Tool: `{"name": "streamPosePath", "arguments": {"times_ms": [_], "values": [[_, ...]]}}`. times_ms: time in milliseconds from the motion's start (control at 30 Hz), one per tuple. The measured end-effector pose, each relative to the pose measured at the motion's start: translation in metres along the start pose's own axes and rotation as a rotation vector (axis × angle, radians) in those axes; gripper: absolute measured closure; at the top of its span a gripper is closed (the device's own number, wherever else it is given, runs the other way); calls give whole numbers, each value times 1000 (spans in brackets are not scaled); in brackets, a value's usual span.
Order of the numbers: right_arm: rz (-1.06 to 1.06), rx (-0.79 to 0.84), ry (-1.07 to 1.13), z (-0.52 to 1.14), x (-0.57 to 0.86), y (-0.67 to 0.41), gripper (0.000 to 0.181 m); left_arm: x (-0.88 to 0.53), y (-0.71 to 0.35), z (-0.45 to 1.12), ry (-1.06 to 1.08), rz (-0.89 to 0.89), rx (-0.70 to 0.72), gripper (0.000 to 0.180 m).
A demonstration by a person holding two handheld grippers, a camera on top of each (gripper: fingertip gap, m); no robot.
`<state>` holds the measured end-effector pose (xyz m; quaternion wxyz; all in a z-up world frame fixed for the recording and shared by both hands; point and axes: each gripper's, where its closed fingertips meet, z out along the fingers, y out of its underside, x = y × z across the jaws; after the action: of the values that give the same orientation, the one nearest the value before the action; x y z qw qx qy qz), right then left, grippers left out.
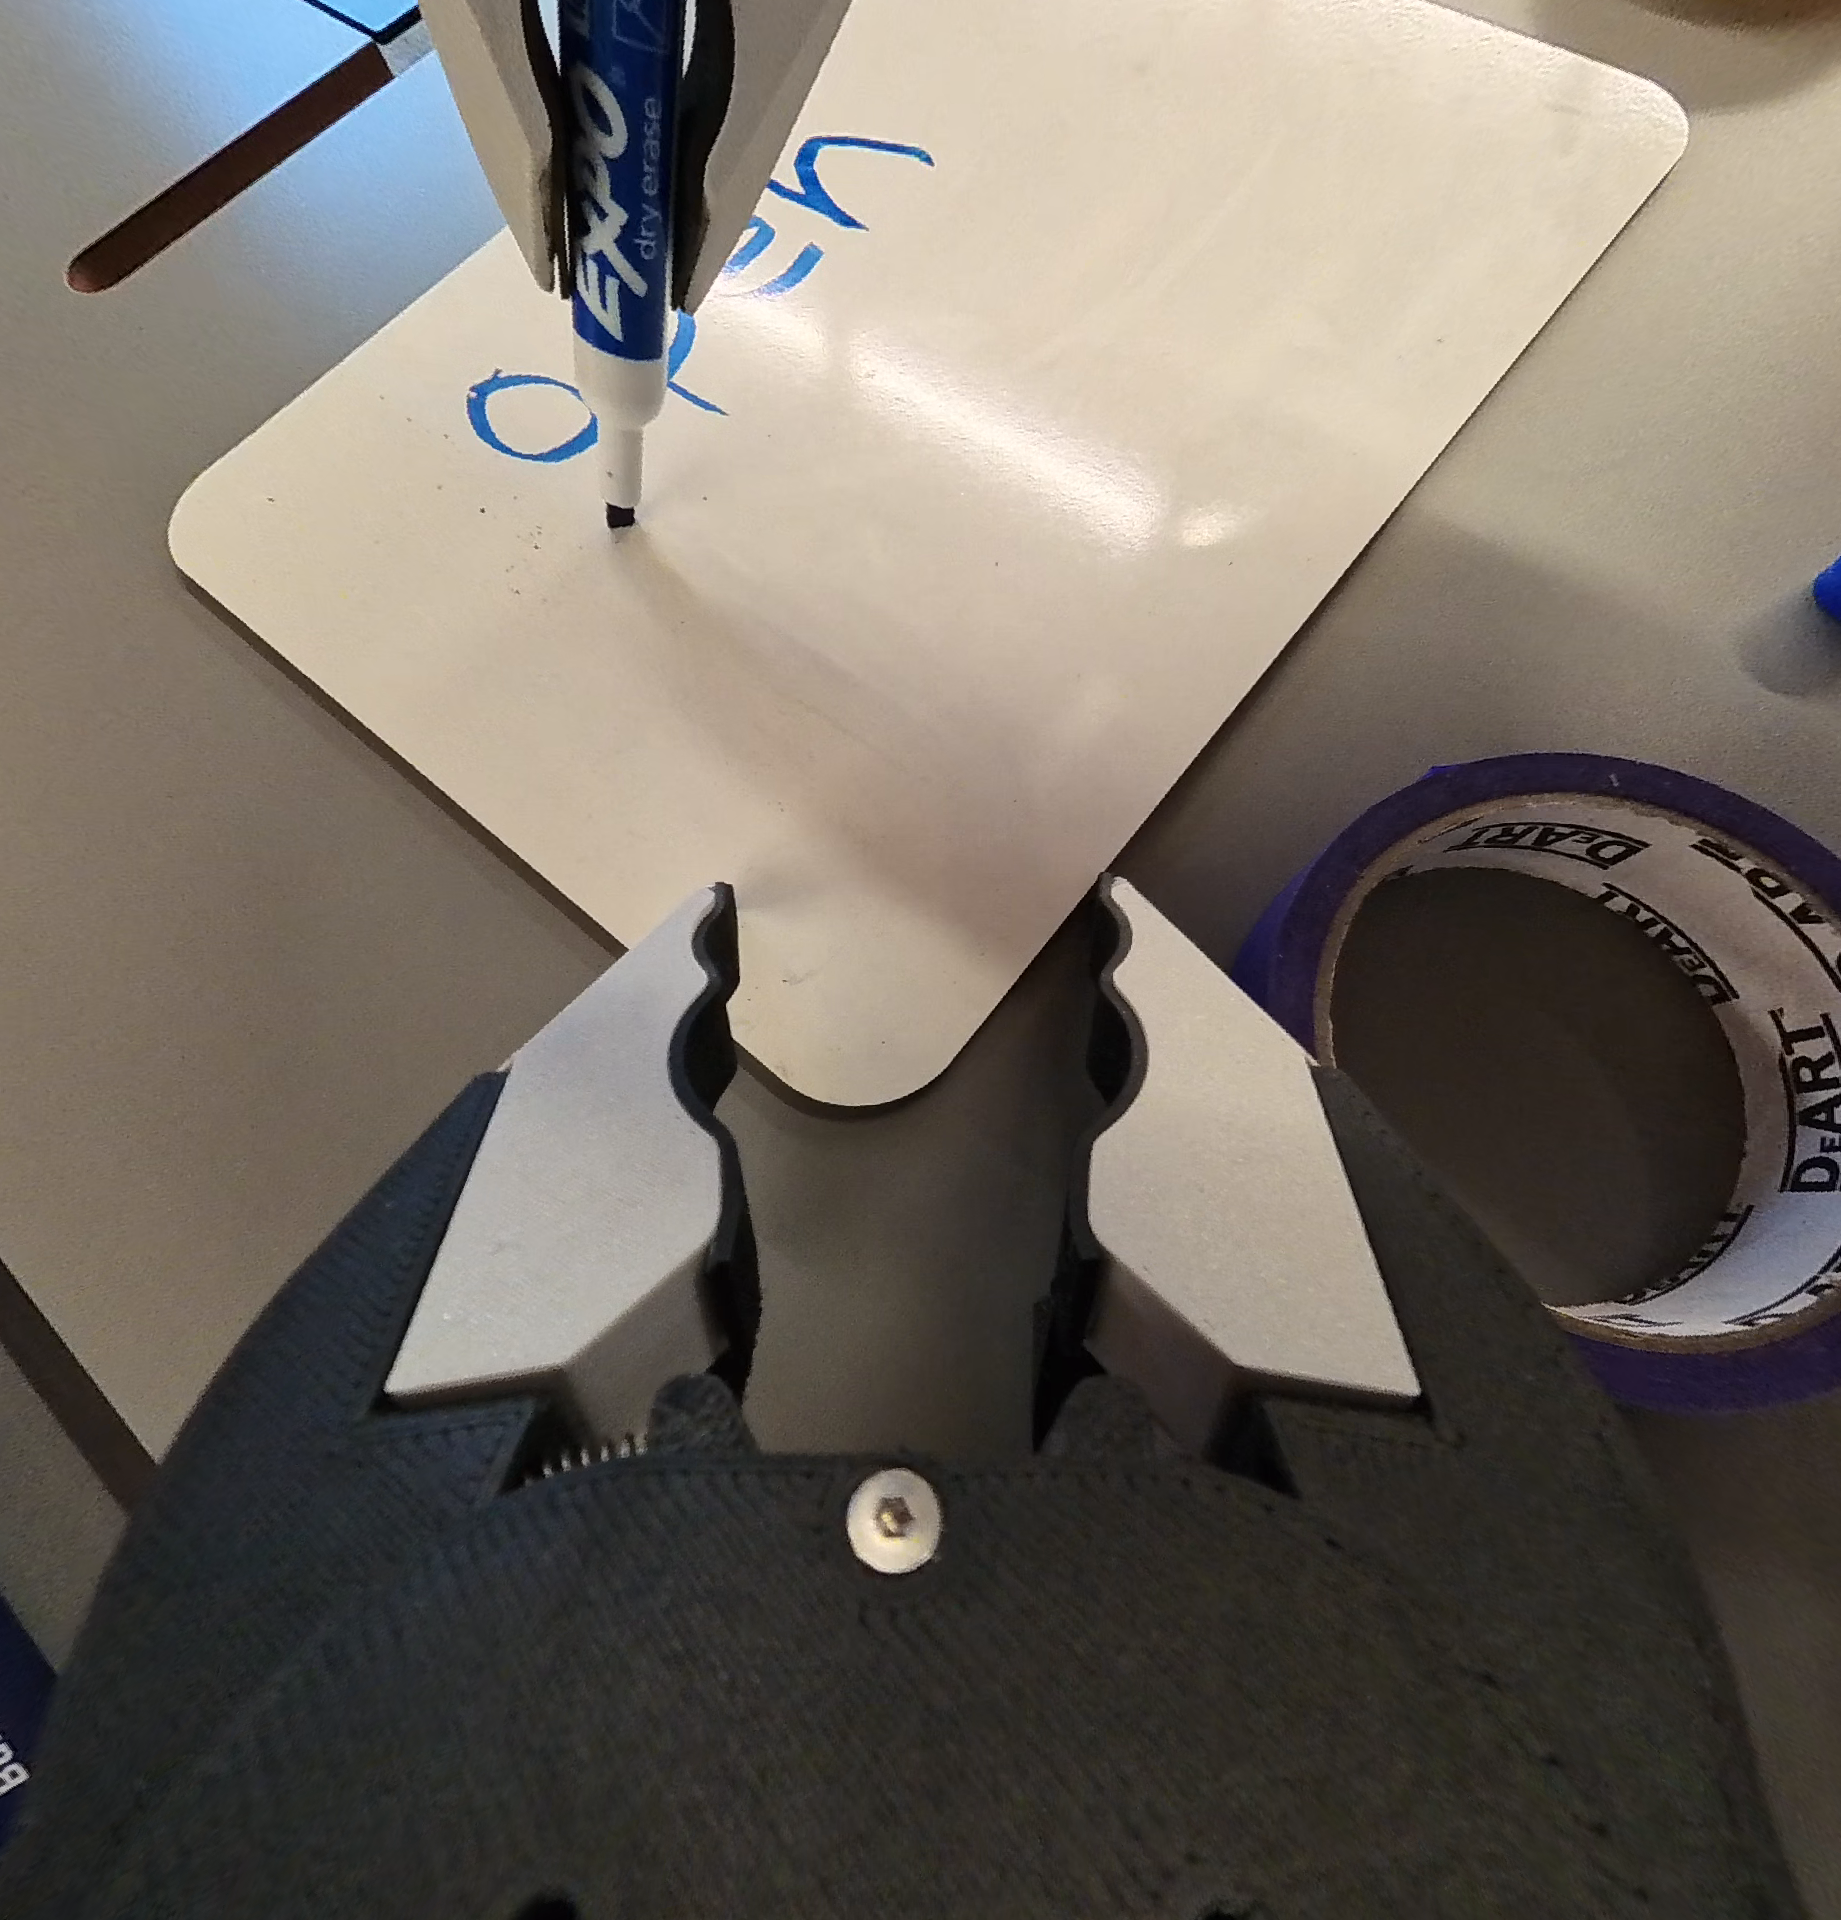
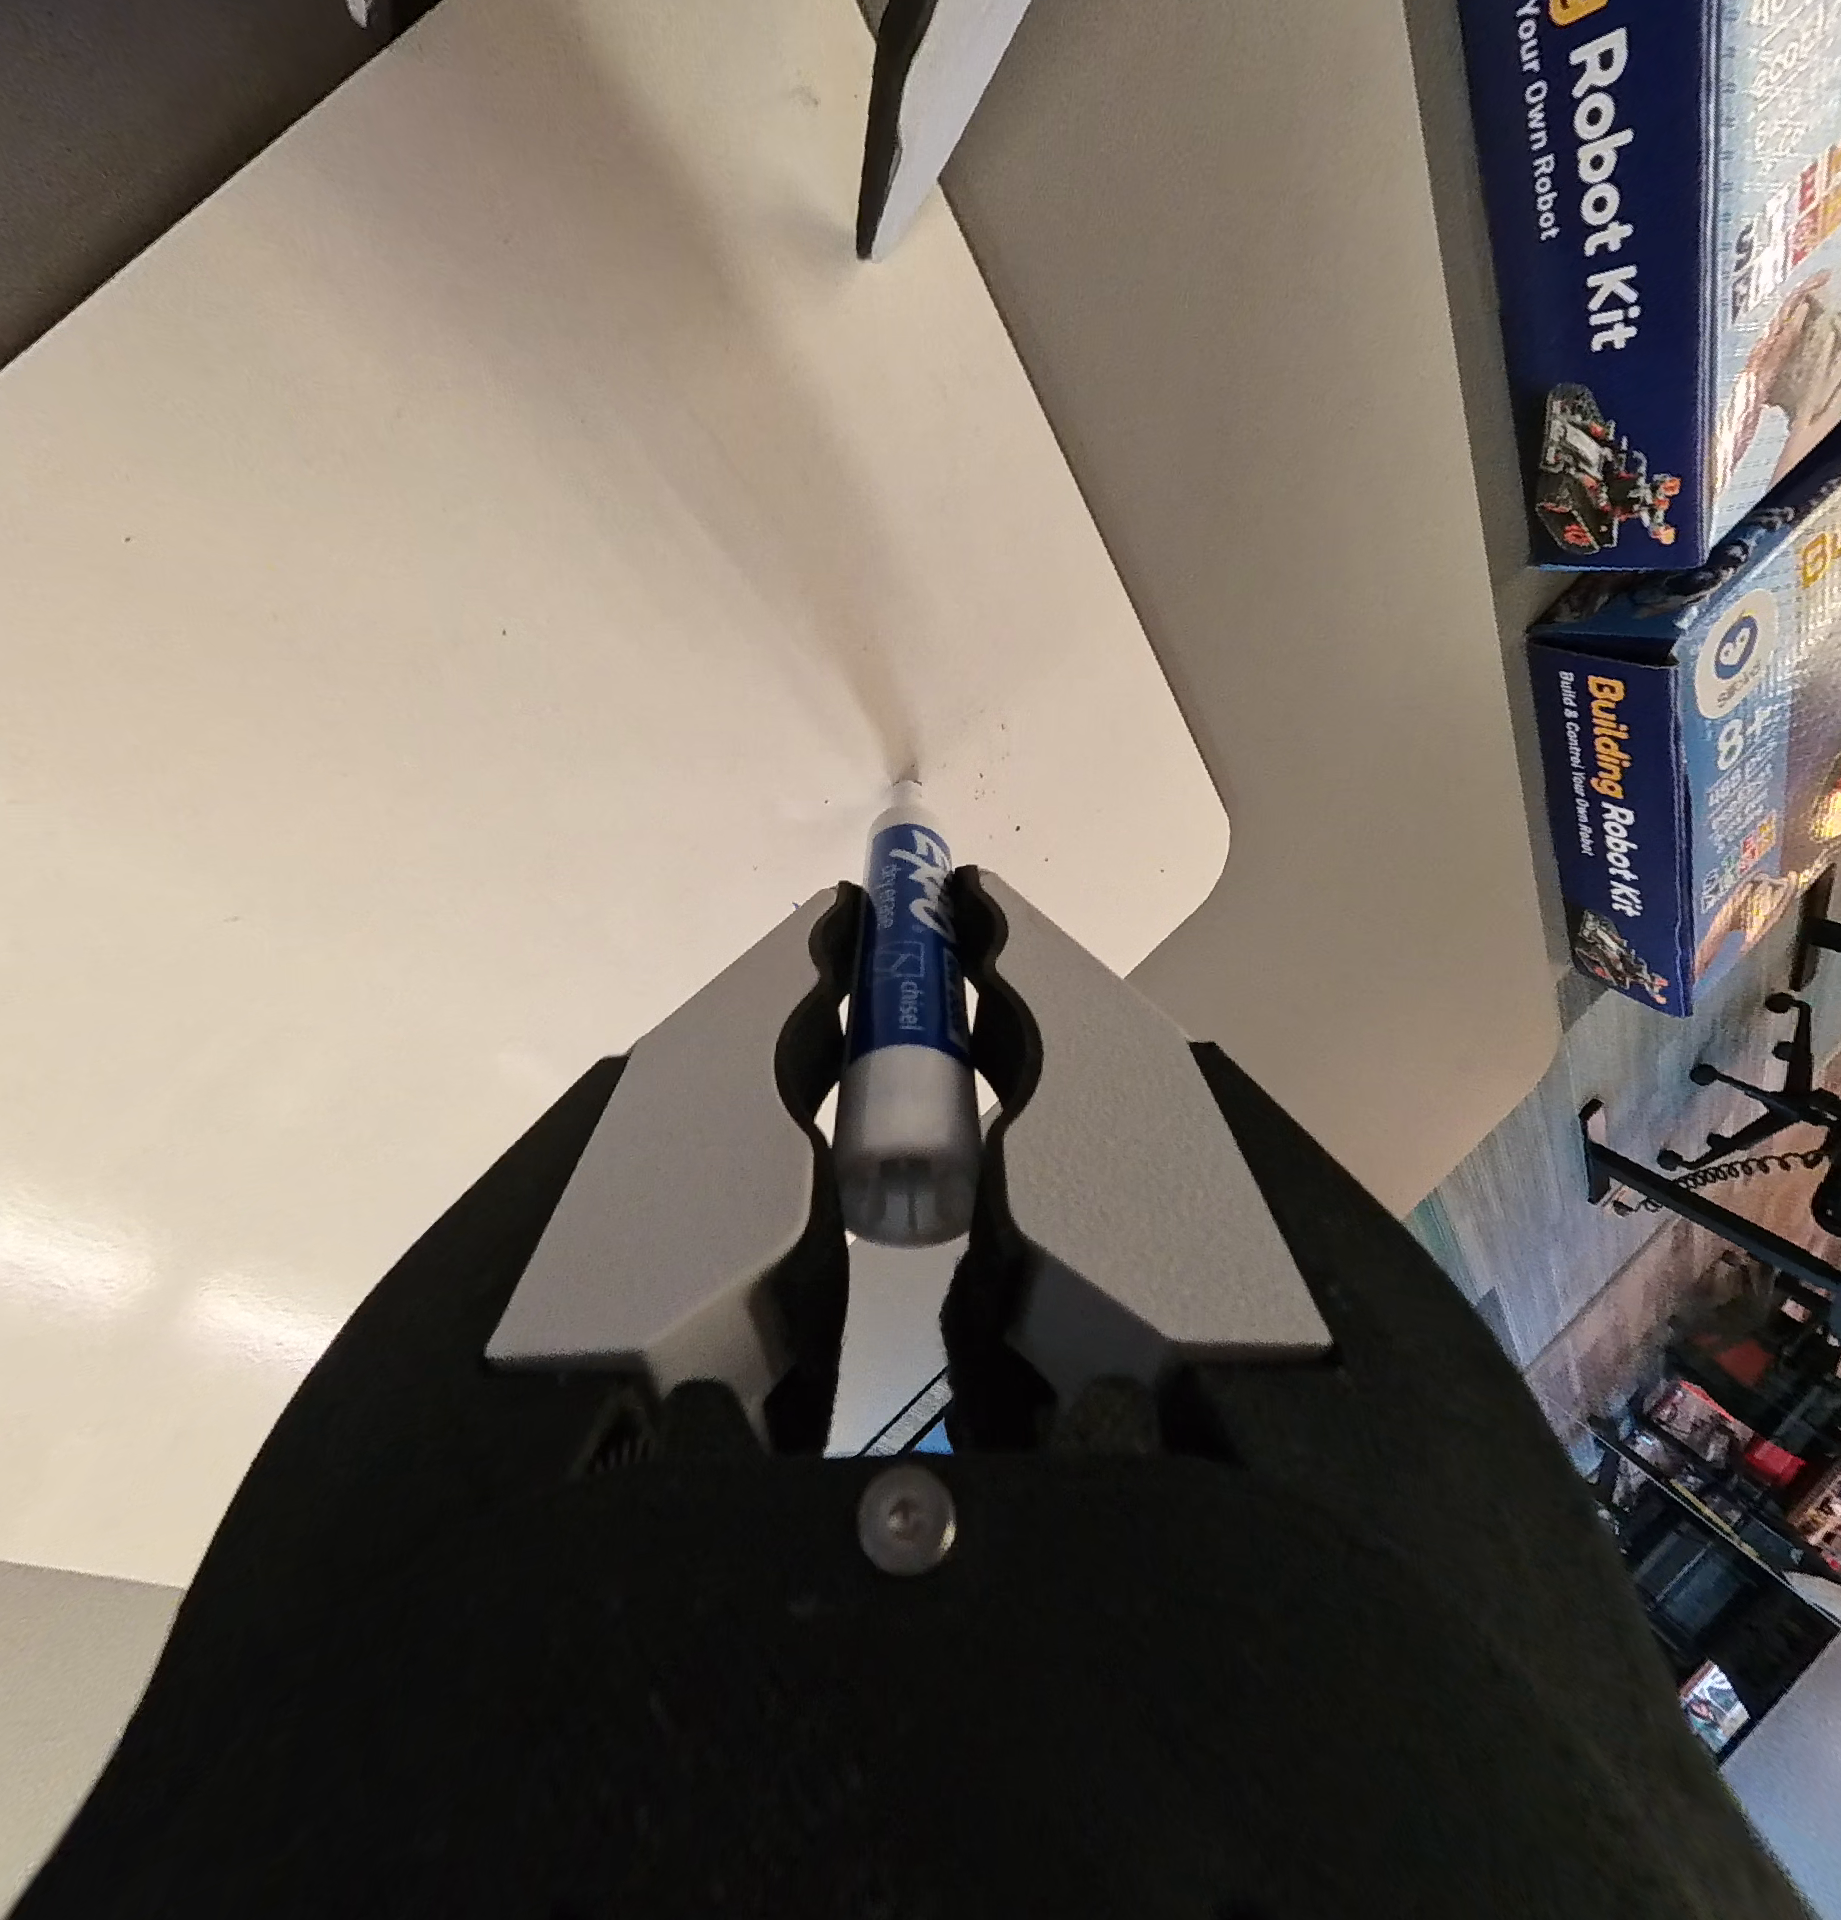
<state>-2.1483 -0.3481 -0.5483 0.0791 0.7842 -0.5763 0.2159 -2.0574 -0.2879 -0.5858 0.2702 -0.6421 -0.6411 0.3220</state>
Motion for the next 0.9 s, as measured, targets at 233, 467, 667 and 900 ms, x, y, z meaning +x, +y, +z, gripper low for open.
{"name": "streamPosePath", "arguments": {"times_ms": [233, 467, 667, 900], "values": [[-21, 18, -20, -2, -6, -9, 164, 0, 0, 0, -1, -1, 0, 112], [-28, 32, -30, -5, -18, -22, 164, 0, 0, 0, -3, -3, 0, 113], [-7, 38, -25, -7, -25, -30, 163, 0, 0, 0, -4, -3, 0, 113], [73, 31, -16, -8, -26, -30, 163, 0, 0, 0, -4, -4, 0, 113]]}}
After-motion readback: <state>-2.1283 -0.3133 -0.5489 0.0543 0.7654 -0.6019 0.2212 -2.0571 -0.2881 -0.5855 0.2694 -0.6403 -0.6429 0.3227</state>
